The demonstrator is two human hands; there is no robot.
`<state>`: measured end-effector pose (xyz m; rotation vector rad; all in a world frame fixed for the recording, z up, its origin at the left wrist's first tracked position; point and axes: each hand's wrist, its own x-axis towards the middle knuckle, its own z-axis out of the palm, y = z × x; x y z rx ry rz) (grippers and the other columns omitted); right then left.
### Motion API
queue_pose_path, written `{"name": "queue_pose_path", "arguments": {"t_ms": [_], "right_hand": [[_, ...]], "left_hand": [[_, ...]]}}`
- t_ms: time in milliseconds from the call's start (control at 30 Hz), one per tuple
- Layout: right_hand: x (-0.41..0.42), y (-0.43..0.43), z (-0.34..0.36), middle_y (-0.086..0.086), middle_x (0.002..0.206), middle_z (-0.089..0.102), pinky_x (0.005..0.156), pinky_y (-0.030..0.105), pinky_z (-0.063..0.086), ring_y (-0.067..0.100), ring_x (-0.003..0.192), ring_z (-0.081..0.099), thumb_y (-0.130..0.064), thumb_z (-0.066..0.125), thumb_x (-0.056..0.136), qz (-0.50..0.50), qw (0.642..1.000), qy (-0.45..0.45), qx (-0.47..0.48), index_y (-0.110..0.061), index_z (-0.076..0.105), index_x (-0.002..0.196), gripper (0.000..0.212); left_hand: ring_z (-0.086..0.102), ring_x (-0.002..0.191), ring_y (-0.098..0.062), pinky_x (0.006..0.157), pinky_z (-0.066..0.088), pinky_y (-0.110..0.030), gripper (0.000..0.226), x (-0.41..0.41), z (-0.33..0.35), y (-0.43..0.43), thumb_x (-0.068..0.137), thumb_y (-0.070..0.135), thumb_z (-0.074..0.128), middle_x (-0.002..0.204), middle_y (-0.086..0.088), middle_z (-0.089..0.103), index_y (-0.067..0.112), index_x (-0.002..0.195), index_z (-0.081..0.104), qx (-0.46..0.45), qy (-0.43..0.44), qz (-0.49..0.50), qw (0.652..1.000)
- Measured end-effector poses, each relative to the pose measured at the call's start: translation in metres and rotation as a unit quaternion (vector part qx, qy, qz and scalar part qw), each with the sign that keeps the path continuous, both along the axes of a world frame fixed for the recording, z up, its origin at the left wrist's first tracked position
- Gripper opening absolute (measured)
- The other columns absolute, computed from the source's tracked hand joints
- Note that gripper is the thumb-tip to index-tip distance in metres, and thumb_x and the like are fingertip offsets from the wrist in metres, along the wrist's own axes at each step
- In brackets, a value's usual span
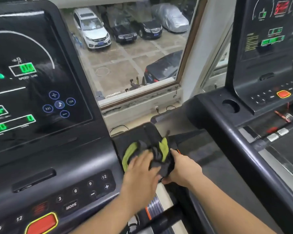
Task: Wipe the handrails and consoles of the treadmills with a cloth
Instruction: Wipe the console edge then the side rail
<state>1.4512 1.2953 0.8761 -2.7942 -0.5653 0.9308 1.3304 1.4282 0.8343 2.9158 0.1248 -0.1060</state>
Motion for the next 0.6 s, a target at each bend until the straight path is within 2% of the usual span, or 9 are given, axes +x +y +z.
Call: {"name": "queue_pose_path", "arguments": {"t_ms": [100, 167, 267, 333, 367, 433, 500, 600], "right_hand": [[0.001, -0.003, 0.001, -0.012, 0.118, 0.068, 0.085, 0.034, 0.057, 0.019, 0.113, 0.065, -0.046, 0.093, 0.054, -0.027, 1.0, 0.0, 0.012, -0.041, 0.042, 0.138, 0.098], [0.002, -0.004, 0.002, -0.013, 0.12, 0.068, 0.084, 0.034, 0.055, 0.018, 0.117, 0.064, -0.046, 0.096, 0.049, -0.034, 0.999, 0.005, 0.009, -0.039, 0.046, 0.132, 0.097], [0.004, -0.001, 0.003, -0.014, 0.13, 0.064, 0.089, 0.035, 0.054, 0.016, 0.125, 0.059, -0.048, 0.097, 0.047, -0.041, 0.999, 0.009, 0.007, -0.039, 0.041, 0.144, 0.113], [0.003, -0.002, 0.004, -0.013, 0.137, 0.061, 0.094, 0.037, 0.054, 0.016, 0.13, 0.056, -0.048, 0.097, 0.051, -0.04, 0.999, 0.016, 0.01, -0.04, 0.035, 0.152, 0.119], [0.003, -0.003, 0.004, -0.013, 0.138, 0.06, 0.095, 0.036, 0.053, 0.016, 0.13, 0.056, -0.047, 0.096, 0.054, -0.039, 0.999, 0.018, 0.012, -0.04, 0.034, 0.153, 0.117], [0.002, -0.005, 0.005, -0.013, 0.138, 0.061, 0.096, 0.035, 0.052, 0.016, 0.13, 0.056, -0.044, 0.095, 0.058, -0.036, 0.999, 0.022, 0.015, -0.041, 0.035, 0.152, 0.112], [0.001, -0.004, 0.006, -0.013, 0.138, 0.061, 0.096, 0.033, 0.051, 0.017, 0.13, 0.057, -0.044, 0.093, 0.06, -0.031, 0.999, 0.016, 0.018, -0.044, 0.032, 0.153, 0.112], [-0.001, -0.003, 0.005, -0.014, 0.139, 0.06, 0.093, 0.03, 0.049, 0.018, 0.13, 0.057, -0.043, 0.087, 0.067, -0.025, 0.999, 0.011, 0.018, -0.046, 0.029, 0.154, 0.105]], "left_hand": [[0.058, 0.128, -0.025, 0.108, 0.048, -0.041, 0.036, -0.014, -0.004, 0.01, 0.09, 0.05, 0.047, 0.135, -0.004, 0.062, 0.036, 0.104, 0.077, 0.008, -0.03, -0.062, 0.998], [0.06, 0.126, -0.024, 0.108, 0.048, -0.038, 0.032, 0.006, -0.009, 0.036, 0.091, 0.05, 0.052, 0.135, -0.002, 0.064, 0.039, 0.105, 0.078, 0.01, -0.035, -0.08, 0.996], [0.048, 0.141, -0.034, 0.118, 0.036, -0.043, 0.03, 0.057, -0.007, 0.065, 0.099, 0.039, 0.058, 0.154, -0.011, 0.049, 0.032, 0.124, 0.074, -0.04, -0.034, 0.008, 0.999], [0.033, 0.148, -0.034, 0.122, 0.025, -0.04, 0.038, 0.082, -0.006, 0.063, 0.104, 0.038, 0.051, 0.163, -0.011, 0.034, 0.029, 0.14, 0.063, -0.054, -0.01, 0.092, 0.994], [0.031, 0.148, -0.033, 0.121, 0.024, -0.04, 0.04, 0.086, -0.008, 0.058, 0.105, 0.039, 0.049, 0.163, -0.01, 0.033, 0.03, 0.142, 0.06, -0.05, -0.006, 0.111, 0.993], [0.042, 0.141, -0.034, 0.117, 0.034, -0.044, 0.036, 0.068, -0.01, 0.04, 0.103, 0.039, 0.05, 0.155, -0.01, 0.044, 0.03, 0.133, 0.067, -0.034, -0.036, 0.096, 0.994], [0.054, 0.13, -0.031, 0.105, 0.049, -0.045, 0.033, 0.025, -0.009, 0.016, 0.096, 0.043, 0.049, 0.14, -0.007, 0.056, 0.032, 0.113, 0.075, -0.012, -0.055, 0.021, 0.998], [0.06, 0.124, -0.024, 0.098, 0.055, -0.04, 0.034, -0.022, 0.003, 0.008, 0.089, 0.049, 0.047, 0.129, 0.001, 0.063, 0.037, 0.096, 0.077, -0.001, -0.039, -0.066, 0.997]]}}
